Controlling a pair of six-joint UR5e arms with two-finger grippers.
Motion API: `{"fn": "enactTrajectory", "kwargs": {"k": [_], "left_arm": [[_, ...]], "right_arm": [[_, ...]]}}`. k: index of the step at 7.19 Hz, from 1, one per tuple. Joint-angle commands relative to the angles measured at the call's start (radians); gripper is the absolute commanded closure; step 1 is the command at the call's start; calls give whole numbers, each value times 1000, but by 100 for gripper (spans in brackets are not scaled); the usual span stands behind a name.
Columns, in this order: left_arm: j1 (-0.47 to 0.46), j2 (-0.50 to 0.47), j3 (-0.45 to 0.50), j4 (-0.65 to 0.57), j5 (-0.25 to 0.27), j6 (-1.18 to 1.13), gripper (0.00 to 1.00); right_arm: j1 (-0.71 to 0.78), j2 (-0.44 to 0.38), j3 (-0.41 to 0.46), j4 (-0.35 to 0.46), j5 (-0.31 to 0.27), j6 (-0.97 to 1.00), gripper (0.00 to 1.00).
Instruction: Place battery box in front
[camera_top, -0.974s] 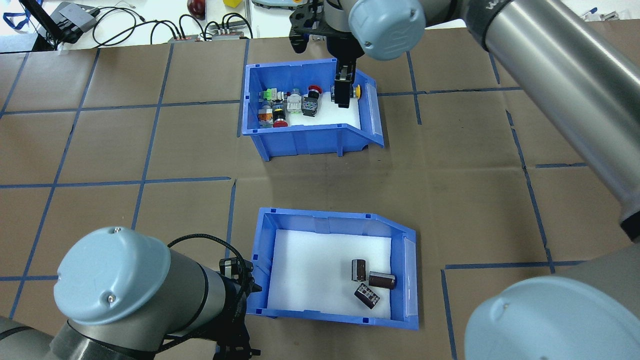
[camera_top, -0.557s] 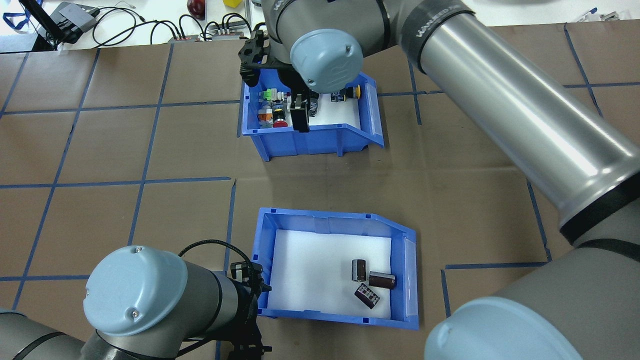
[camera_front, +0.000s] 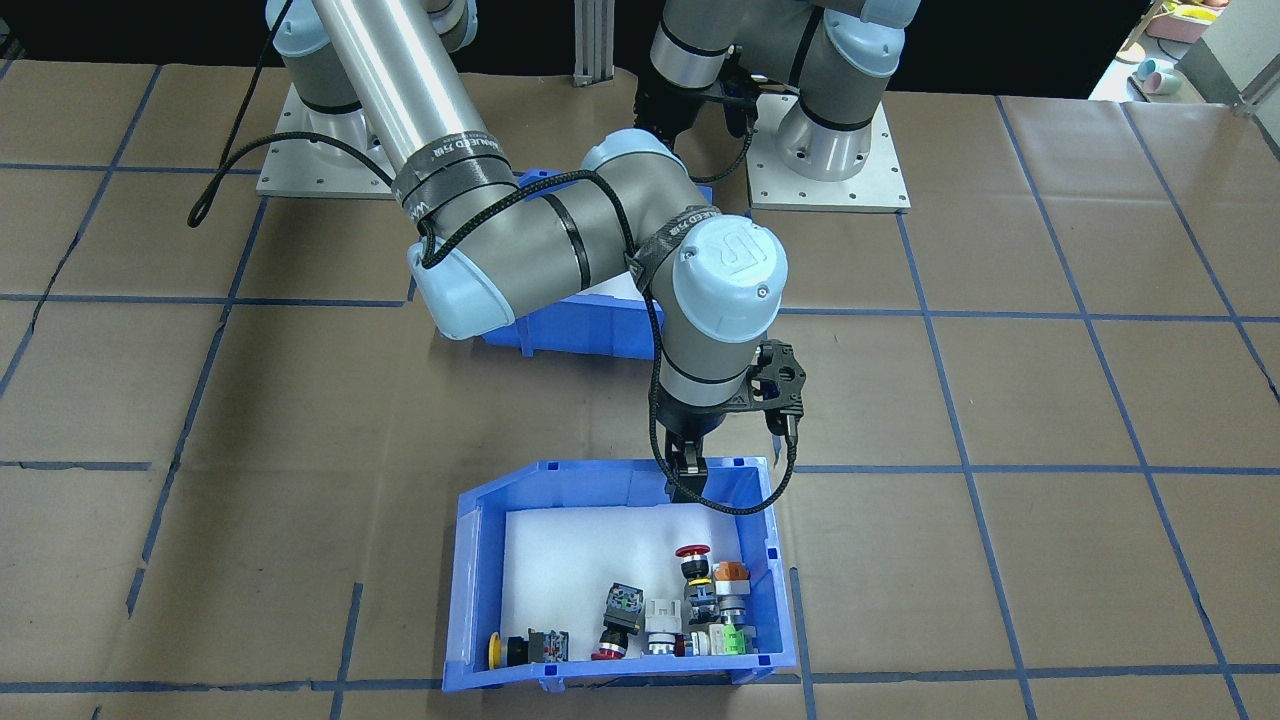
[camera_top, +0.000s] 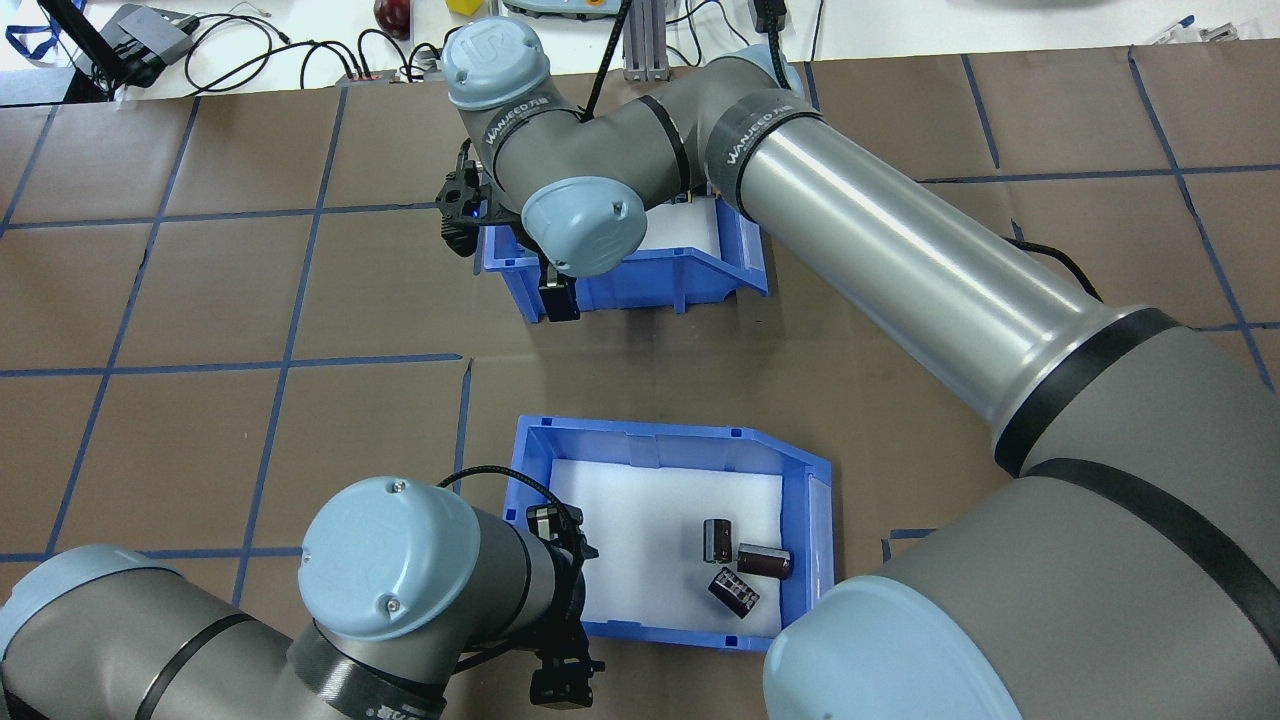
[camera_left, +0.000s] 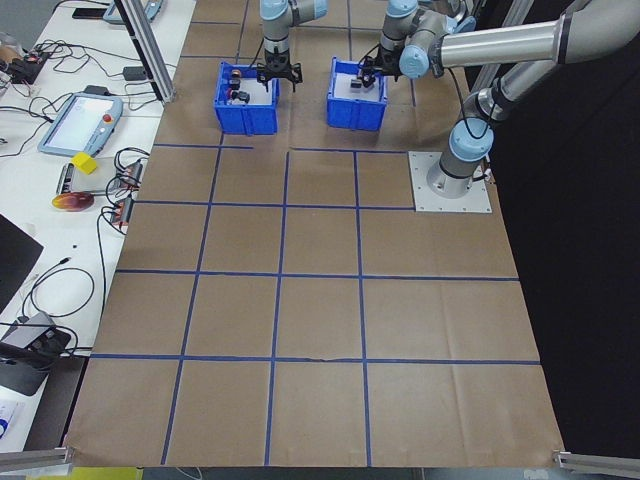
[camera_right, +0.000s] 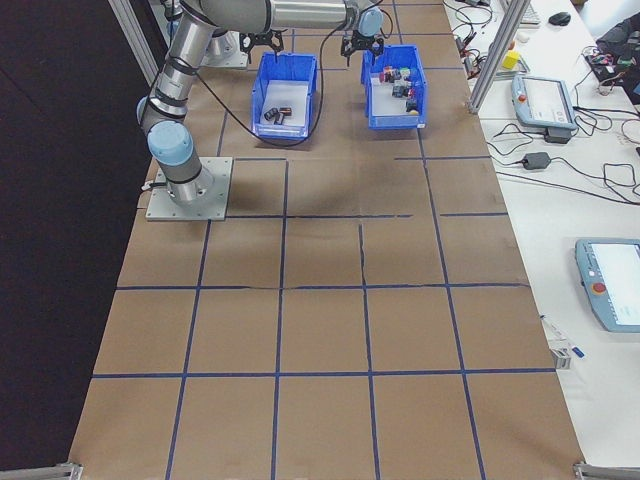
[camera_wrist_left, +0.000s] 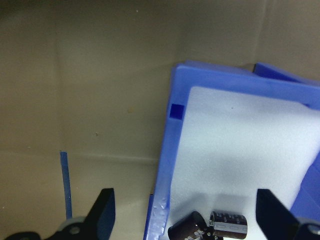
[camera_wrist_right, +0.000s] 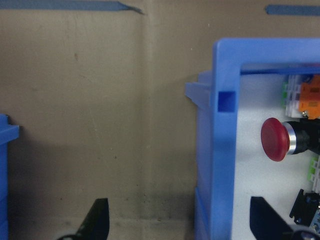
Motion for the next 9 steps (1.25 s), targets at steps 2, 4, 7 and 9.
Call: {"fn": "enactTrajectory", "kwargs": {"k": [2,4,7,9], "left_arm": [[-59,-95,3,39,9,-21,1],[-68,-142,3,77,38,-20,3],[-85,-195,3,90,40,-24,31],[-88,-192,2,155,40,-33,75]], "right_arm": [[-22,-2,61,-40,-13,-5,5],[-7,9,50,-40,-13,7,62],[-15,-8,44,-42,-53,0,91],[-25,-31,-5,-46,-78,-2,93]]}}
